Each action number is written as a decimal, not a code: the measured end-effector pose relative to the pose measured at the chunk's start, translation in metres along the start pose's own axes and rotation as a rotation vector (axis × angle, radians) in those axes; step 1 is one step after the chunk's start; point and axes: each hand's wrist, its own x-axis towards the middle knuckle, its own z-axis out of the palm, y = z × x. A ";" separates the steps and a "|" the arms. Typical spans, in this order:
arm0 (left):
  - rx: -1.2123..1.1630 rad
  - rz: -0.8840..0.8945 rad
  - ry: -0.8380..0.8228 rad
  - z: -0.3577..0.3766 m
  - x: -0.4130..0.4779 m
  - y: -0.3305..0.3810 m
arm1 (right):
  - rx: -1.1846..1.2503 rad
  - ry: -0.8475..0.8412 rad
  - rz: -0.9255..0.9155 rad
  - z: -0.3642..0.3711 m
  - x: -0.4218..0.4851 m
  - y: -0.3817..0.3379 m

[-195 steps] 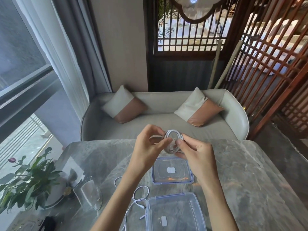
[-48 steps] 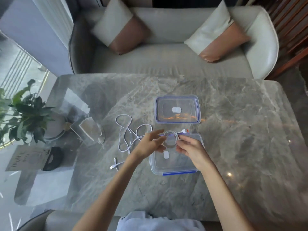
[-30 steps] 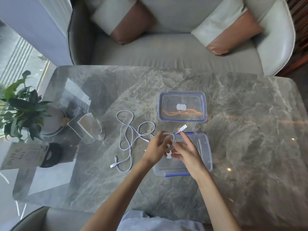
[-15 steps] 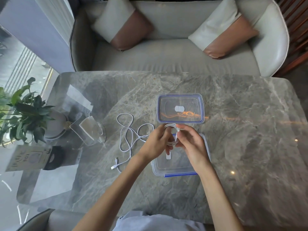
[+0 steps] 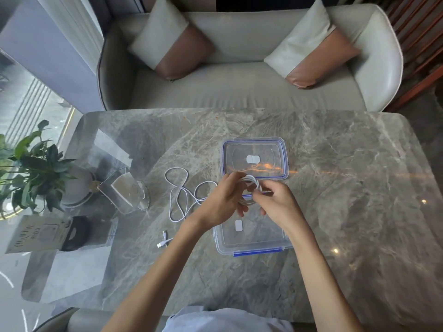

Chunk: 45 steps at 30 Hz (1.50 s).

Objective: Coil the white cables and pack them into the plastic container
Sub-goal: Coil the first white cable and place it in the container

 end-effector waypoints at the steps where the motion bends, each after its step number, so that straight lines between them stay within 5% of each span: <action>1: -0.002 -0.005 0.024 -0.001 0.000 0.000 | 0.007 -0.007 -0.008 -0.001 0.000 0.000; 7: -0.178 -0.094 0.049 -0.012 -0.004 0.005 | 0.416 -0.316 0.120 -0.018 -0.005 0.007; 12: -0.023 -0.119 0.124 -0.011 -0.007 0.007 | 0.116 -0.101 0.109 -0.012 -0.003 0.009; 17: 0.277 0.053 0.279 0.001 -0.011 0.002 | 0.022 0.192 -0.044 0.002 -0.007 0.015; 20: 0.092 0.009 0.282 0.006 -0.008 -0.004 | -0.068 0.387 -0.152 0.016 -0.011 0.021; 22: -0.018 -0.047 0.272 0.008 -0.005 -0.014 | -0.028 0.339 -0.167 0.020 -0.009 0.030; 25: -0.024 -0.139 0.213 0.008 -0.002 -0.037 | 0.199 0.121 -0.015 0.023 -0.004 0.048; 29: 0.148 -0.229 0.154 0.017 -0.005 -0.077 | 0.308 0.168 0.144 0.042 0.007 0.089; 35: 0.299 -0.445 0.504 0.022 -0.015 -0.139 | 0.317 0.104 0.488 0.056 0.036 0.145; 41: 0.213 -0.609 0.165 0.026 -0.013 -0.177 | 0.255 0.045 0.573 0.092 0.072 0.165; 45: 0.182 -0.588 0.148 0.026 -0.016 -0.184 | 0.228 0.087 0.574 0.113 0.081 0.168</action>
